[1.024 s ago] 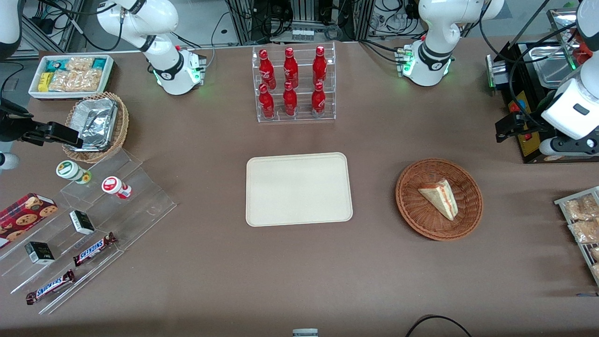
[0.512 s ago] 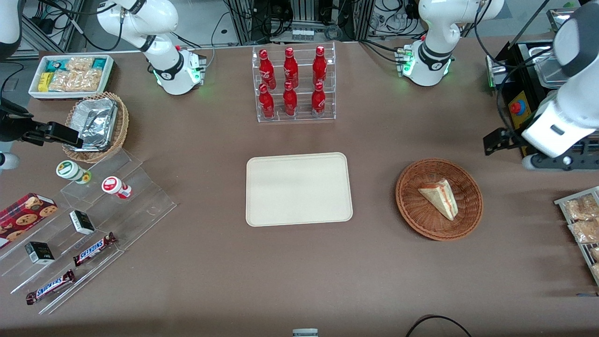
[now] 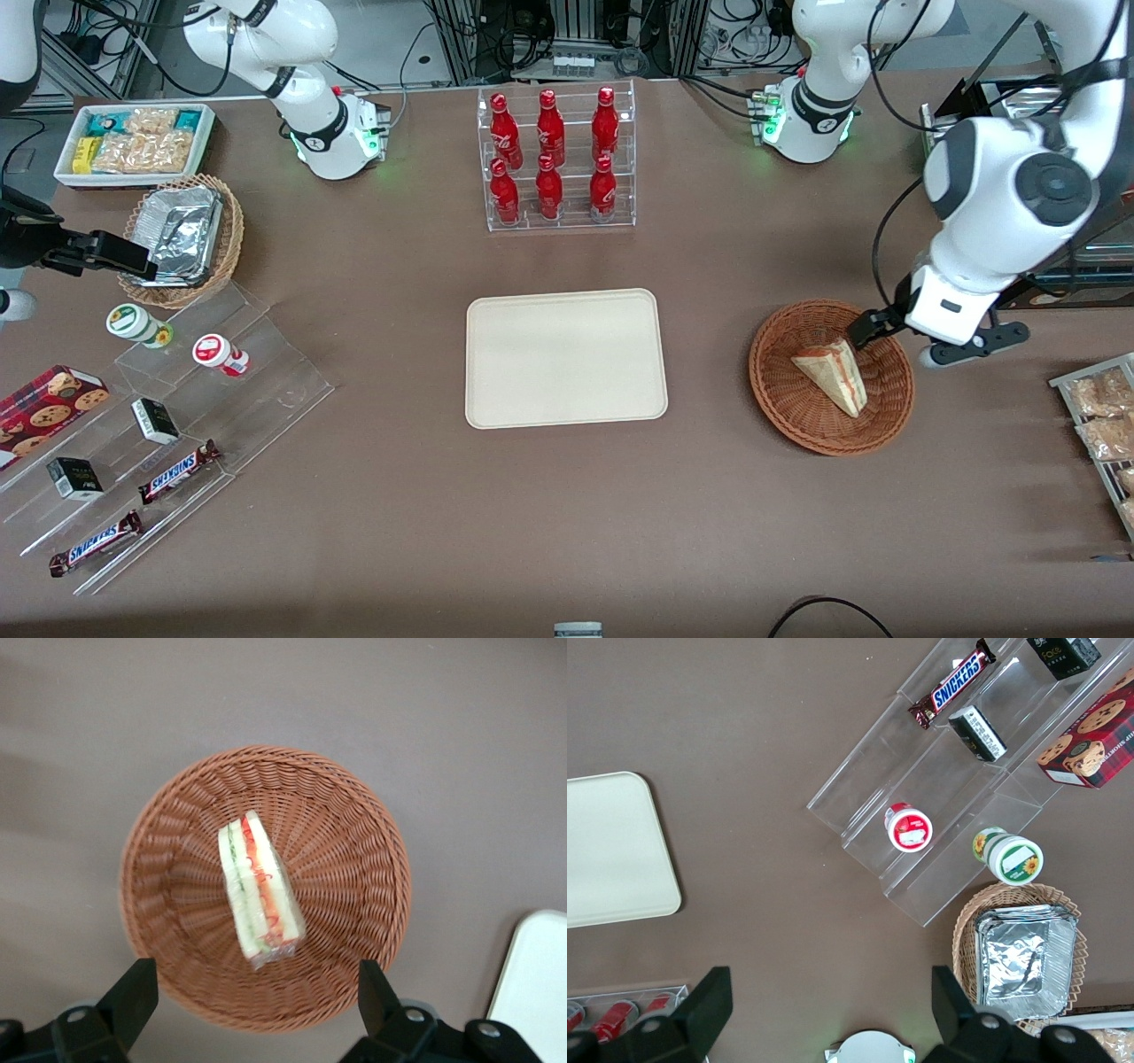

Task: Place sandwich from basket to tray
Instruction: 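Lower the left gripper and close it on the wrapped sandwich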

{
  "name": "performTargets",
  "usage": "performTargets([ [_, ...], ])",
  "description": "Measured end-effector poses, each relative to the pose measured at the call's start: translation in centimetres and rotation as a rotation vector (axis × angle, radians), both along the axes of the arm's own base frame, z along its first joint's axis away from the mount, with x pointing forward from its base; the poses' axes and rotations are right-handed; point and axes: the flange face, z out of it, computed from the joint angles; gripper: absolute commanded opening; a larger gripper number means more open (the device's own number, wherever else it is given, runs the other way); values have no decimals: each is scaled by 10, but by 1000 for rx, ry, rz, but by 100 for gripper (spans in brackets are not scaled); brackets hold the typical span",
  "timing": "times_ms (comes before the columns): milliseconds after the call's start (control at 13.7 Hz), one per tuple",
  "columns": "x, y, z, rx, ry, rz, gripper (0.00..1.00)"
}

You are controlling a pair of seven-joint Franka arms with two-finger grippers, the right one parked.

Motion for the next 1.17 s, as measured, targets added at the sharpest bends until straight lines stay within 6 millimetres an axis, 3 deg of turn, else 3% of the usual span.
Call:
performTargets([
  [439,-22,2,-52,-11,37,190,100],
  [878,-16,1,-104,-26,43,236,100],
  [1171,-14,0,-128,-31,50,243,100],
])
